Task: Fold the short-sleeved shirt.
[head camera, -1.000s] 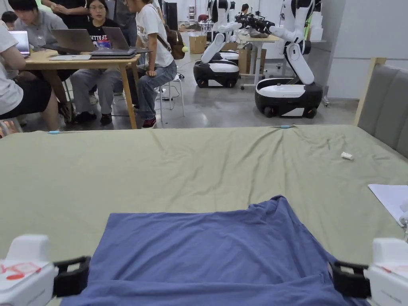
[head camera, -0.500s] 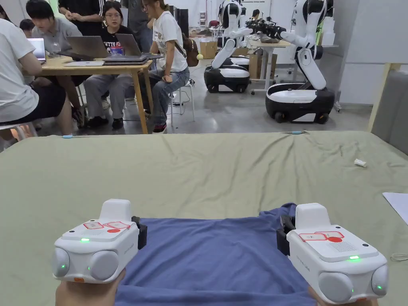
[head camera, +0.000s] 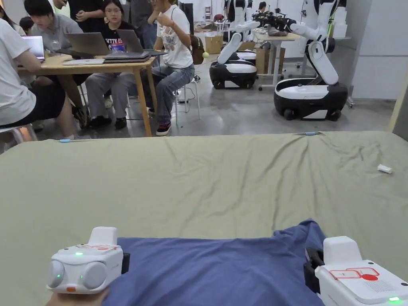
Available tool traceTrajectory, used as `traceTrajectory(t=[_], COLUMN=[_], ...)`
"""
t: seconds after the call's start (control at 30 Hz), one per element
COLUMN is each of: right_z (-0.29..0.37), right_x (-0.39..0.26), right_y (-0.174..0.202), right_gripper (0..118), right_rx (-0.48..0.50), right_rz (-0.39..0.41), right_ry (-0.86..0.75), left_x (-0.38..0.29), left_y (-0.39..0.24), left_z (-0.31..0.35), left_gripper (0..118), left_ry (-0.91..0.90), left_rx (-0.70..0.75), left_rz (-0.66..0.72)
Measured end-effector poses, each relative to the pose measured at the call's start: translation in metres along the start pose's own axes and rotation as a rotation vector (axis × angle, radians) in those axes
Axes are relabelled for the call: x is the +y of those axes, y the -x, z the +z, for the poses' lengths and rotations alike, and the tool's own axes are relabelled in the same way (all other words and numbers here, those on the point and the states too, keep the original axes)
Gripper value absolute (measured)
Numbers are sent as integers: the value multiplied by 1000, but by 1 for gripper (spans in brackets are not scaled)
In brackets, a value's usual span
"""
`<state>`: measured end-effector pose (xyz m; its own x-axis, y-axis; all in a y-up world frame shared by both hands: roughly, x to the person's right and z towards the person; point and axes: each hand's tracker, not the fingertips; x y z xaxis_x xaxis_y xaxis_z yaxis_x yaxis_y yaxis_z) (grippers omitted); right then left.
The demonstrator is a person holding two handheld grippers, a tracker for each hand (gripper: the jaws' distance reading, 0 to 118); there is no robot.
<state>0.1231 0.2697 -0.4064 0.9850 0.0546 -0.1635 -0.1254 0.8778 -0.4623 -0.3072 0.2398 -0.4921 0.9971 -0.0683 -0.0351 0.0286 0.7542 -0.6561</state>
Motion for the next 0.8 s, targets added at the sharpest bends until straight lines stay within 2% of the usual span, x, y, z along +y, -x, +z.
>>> traceTrajectory(t=[0.03,0.13,0.17,0.33,0.47,0.5,0.53,0.57,0.6,0.67,0.7,0.73,0.8], right_z=[-7,-24,-31,-54,-77,-84,-92,-101,-109,-128,-137,-145,-159], right_x=[-1,-3,-3,-2,-3,-4,-5,-5,-4,-5,-5,-4,-5], right_y=[-5,-23,-30,-78,-119,-128,-135,-140,-143,-144,-142,-140,-135], right_gripper=[0,0,0,0,0,0,0,1,11,72,93,107,108], right_rx=[-5,-22,-31,-81,-140,-147,-153,-153,-144,-161,-185,-184,-151], right_rz=[-1,-8,-7,-19,-21,-29,-42,-56,-70,-50,-20,1,21], right_ry=[6,35,43,106,170,177,193,221,252,300,320,345,361], left_x=[4,20,24,38,37,39,40,42,43,44,43,44,46], left_y=[3,8,9,8,-5,-7,-9,-11,-15,-24,-30,-33,-35], left_z=[-13,-56,-70,-127,-134,-127,-120,-114,-109,-104,-100,-95,-77], left_gripper=[14,104,112,109,97,85,47,5,0,0,0,0,0], left_ry=[3,32,38,74,131,127,130,141,143,145,151,142,101], left_rx=[16,62,63,131,115,109,79,7,-24,44,29,22,11], left_rz=[-6,-67,-83,-118,-152,-158,-165,-143,-107,-190,-232,-226,-214])
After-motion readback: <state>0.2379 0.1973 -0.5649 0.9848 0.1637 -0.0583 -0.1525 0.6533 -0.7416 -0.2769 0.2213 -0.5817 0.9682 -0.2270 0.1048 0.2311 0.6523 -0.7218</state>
